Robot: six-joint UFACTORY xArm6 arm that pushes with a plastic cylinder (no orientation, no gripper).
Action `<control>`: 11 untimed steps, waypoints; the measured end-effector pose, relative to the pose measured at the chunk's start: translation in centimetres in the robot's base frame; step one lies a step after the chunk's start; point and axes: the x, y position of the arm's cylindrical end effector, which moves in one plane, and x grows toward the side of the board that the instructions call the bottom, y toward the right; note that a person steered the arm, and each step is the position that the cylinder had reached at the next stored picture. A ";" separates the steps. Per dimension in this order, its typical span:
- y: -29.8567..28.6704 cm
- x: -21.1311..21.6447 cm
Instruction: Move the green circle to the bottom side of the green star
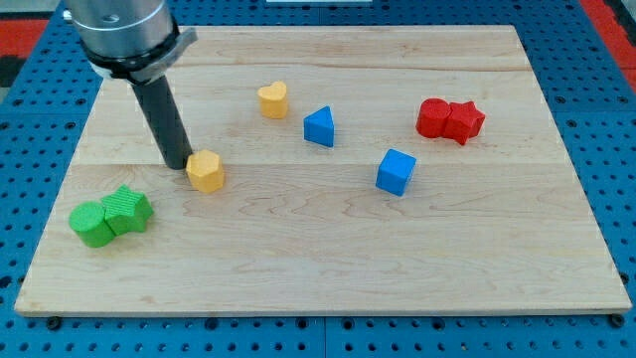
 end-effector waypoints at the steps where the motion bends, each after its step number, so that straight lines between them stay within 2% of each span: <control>1: -2.3 0.2; 3: -8.7 1.1; 5: -11.1 6.1; 7: -8.9 9.9; 8: -10.2 11.0; 9: -8.6 11.8; 11: -1.9 11.1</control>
